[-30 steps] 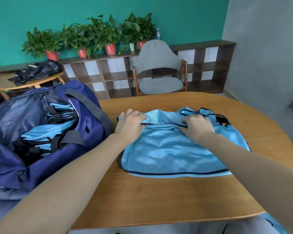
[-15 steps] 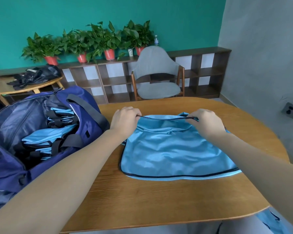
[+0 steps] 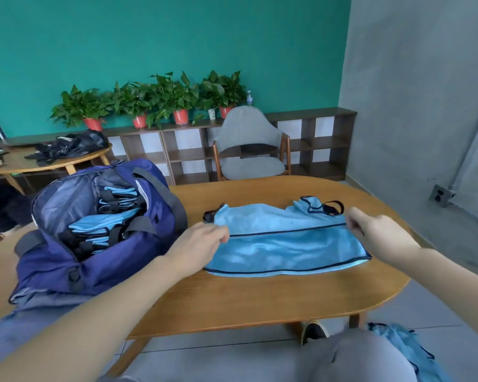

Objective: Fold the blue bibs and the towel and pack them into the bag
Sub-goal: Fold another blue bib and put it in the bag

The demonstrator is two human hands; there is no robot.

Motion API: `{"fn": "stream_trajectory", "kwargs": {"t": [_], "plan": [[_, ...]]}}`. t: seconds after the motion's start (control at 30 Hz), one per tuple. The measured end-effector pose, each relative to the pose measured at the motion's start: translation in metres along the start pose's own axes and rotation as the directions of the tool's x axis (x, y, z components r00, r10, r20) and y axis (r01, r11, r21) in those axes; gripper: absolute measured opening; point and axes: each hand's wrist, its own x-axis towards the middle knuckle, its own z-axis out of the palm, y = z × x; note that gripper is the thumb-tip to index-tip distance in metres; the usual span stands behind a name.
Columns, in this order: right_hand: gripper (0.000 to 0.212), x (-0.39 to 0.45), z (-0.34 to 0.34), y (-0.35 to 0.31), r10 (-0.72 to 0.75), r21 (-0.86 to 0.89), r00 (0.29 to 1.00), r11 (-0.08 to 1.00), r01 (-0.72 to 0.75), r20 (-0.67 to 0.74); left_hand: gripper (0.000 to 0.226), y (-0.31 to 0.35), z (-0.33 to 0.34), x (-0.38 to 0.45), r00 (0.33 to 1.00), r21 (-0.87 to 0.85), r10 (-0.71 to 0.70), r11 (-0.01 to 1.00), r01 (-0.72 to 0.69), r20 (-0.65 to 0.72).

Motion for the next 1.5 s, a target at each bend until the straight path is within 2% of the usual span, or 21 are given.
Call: {"fn": "stream_trajectory", "kwargs": {"t": [0.07,0.13,0.27,0.33,0.47,0.67,0.8,0.9,1.0,1.13,1.27,1.37,1.5], "plan": [[0.035,-0.017,0.005,0.007,-0.016,-0.112,0.992,0.993,0.029,0.123,0.036,0.001,0.011,-0.011,0.997,0.014,0.074,0.997,-0.074,0.027],[0.036,-0.028,0.011,0.010,-0.072,-0.096,0.979,0.991,0.091,0.188,0.039,0.002,0.018,-0.020,0.998,0.012,0.038,0.999,-0.038,0.043],[0.020,-0.039,0.023,0.008,-0.184,0.051,0.966,0.983,0.177,0.182,0.035,0.009,0.017,-0.031,0.992,0.021,0.020,1.000,-0.023,0.126],[0.022,-0.042,0.024,0.008,-0.184,0.085,0.964,0.982,0.171,0.191,0.032,0.012,0.012,-0.035,0.983,-0.013,-0.008,1.000,0.011,0.186],[0.022,-0.041,0.022,0.009,-0.193,0.112,0.958,0.979,0.173,0.210,0.050,0.013,0.010,-0.040,0.968,0.033,-0.010,0.999,0.001,0.251],[0.017,-0.042,0.024,0.013,-0.228,0.081,0.958,0.973,0.217,0.172,0.031,-0.001,0.011,-0.047,0.973,-0.013,-0.002,1.000,0.005,0.231],[0.008,-0.040,0.020,0.009,-0.249,-0.016,0.957,0.967,0.254,0.148,0.022,-0.003,0.009,-0.045,0.974,-0.028,-0.036,0.999,0.043,0.225],[0.011,-0.040,0.015,0.006,-0.248,-0.075,0.959,0.963,0.259,0.135,0.015,-0.002,0.006,-0.040,0.967,-0.044,-0.066,0.996,0.079,0.246],[0.009,-0.042,0.020,0.011,-0.320,-0.139,0.947,0.937,0.319,0.015,0.010,-0.001,0.005,-0.035,0.957,-0.036,-0.082,0.995,0.096,0.279],[0.010,-0.044,0.023,0.016,-0.435,-0.214,0.898,0.885,0.414,-0.061,0.005,0.003,0.005,-0.035,0.953,-0.041,-0.098,0.993,0.115,0.286],[0.013,-0.046,0.026,0.017,-0.400,-0.176,0.907,0.910,0.376,-0.131,0.009,0.005,0.011,-0.042,0.954,-0.107,-0.096,0.986,0.131,0.285],[0.012,-0.049,0.028,0.017,-0.396,-0.157,0.911,0.913,0.376,-0.120,0.019,0.003,0.012,-0.046,0.942,-0.179,-0.131,0.965,0.193,0.309],[0.010,-0.049,0.030,0.017,-0.361,-0.128,0.926,0.929,0.347,-0.112,0.005,0.002,0.010,-0.042,0.922,-0.226,-0.159,0.942,0.249,0.353]]}}
